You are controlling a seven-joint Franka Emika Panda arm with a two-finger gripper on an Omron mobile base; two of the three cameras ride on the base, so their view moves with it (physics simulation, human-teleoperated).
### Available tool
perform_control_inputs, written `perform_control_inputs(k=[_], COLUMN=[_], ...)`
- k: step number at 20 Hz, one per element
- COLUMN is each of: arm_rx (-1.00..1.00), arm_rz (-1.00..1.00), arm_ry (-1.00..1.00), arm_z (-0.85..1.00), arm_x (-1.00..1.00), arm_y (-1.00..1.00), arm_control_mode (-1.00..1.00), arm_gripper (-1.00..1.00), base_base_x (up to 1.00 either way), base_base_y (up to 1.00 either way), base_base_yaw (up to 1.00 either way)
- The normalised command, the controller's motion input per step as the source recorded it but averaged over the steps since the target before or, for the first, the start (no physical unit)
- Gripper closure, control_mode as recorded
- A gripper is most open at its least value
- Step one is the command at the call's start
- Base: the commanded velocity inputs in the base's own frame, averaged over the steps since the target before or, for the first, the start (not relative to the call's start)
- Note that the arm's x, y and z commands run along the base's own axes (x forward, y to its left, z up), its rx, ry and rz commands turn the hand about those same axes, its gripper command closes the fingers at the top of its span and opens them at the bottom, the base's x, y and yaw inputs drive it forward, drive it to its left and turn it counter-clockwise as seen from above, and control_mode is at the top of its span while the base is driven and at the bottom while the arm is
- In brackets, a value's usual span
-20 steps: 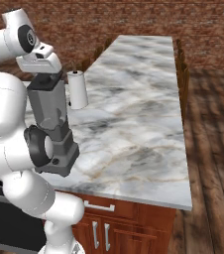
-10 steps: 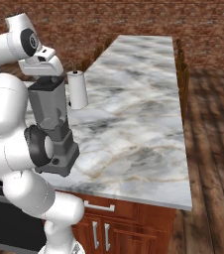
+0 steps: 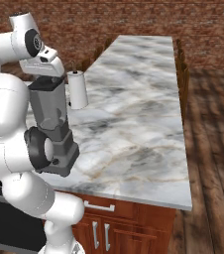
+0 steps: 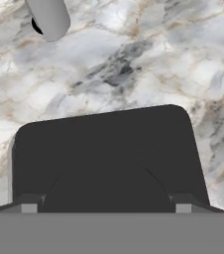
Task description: Open the blender lid, put the tangerine in the blender, close the lid, and start the blender.
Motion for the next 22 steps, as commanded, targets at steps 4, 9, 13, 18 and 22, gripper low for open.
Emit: perform_control_inputs(k=[4,9,13,18,22], arm_rx=[0.13,0.06,0.0,0.0,0.0], arm_rz=[0.06,0.06,0.01,0.0,0.0], arm_ry=[-0.2,-0.09,0.0,0.0,0.0], arm_z=[-0.23,-0.52,-0.61,-0.57,-0.47], arm_x=[-0.33,-0.16,-0.04,-0.09,-0.03], arm_y=[0.0,0.14,0.04,0.0,0.01], arm_control_mode=[-1.0,-1.0,-1.0,-1.0,-1.0], arm_gripper=[1.0,1.0,1.0,-1.0,-1.0], base_base_x=[0.0,0.0,0.0,0.0,0.0], base_base_y=[0.0,0.0,0.0,0.0,0.0], base_base_yaw=[0.0,0.0,0.0,0.0,0.0])
